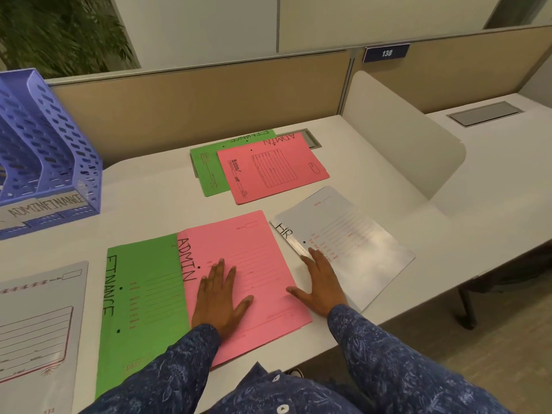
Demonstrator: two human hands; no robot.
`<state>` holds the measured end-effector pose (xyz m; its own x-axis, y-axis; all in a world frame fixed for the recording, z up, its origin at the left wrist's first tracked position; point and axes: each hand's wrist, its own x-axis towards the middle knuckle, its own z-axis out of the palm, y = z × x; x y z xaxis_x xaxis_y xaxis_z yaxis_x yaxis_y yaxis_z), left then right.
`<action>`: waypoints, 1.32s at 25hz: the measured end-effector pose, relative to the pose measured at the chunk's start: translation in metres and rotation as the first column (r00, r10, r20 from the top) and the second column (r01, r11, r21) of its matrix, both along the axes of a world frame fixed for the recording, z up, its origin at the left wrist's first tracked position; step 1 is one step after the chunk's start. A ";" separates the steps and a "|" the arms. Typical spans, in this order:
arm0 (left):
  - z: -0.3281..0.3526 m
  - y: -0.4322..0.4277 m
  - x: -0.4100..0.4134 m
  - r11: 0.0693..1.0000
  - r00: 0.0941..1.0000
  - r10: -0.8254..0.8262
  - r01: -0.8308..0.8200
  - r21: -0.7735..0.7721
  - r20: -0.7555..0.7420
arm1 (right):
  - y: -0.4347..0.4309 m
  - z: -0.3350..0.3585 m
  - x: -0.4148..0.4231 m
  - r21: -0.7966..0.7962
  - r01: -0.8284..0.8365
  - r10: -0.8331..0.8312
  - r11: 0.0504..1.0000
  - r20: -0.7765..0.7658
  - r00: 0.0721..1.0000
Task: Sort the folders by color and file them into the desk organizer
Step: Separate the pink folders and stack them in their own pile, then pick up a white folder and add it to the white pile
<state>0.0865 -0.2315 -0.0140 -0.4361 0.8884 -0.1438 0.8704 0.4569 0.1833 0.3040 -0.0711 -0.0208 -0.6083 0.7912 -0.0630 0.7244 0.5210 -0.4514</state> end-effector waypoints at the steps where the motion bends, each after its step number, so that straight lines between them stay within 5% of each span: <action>1: 0.002 0.012 0.005 1.000 1.000 -0.026 0.026 -0.001 0.003 | 0.009 0.001 0.009 0.006 0.026 -0.026 1.000 0.012 1.000; 12: 0.025 0.137 0.083 0.941 0.948 -0.317 0.310 -0.137 -0.028 | 0.120 0.015 0.121 -0.015 0.320 -0.307 0.947 0.235 0.922; 15: 0.022 0.146 0.104 0.971 0.975 -0.219 0.214 -0.105 -0.041 | 0.128 0.008 0.135 -0.054 0.312 -0.281 0.949 0.305 0.910; 19: 0.022 0.150 0.127 0.996 0.981 0.020 -0.004 -0.085 0.191 | 0.127 0.000 0.140 -0.053 0.277 -0.245 0.959 0.330 0.912; 21: 0.029 0.158 0.139 0.982 0.888 0.184 -0.185 -0.039 0.422 | 0.125 -0.003 0.141 -0.046 0.273 -0.244 0.961 0.329 0.912; 24: 0.042 0.173 0.146 0.843 0.530 0.350 -0.538 -0.013 0.772 | 0.124 -0.005 0.143 -0.037 0.268 -0.243 0.963 0.316 0.917; 26: 0.049 0.179 0.144 0.762 0.329 0.354 -0.645 -0.065 0.876 | 0.123 -0.006 0.144 -0.034 0.278 -0.255 0.960 0.308 0.917; 28: 0.051 0.182 0.141 0.752 0.248 0.320 -0.653 -0.086 0.914 | 0.123 -0.005 0.143 -0.040 0.298 -0.274 0.954 0.294 0.916; 33: 0.059 0.181 0.155 0.819 0.234 0.200 -0.573 -0.031 0.951 | 0.122 -0.001 0.140 -0.063 0.337 -0.316 0.939 0.224 0.922</action>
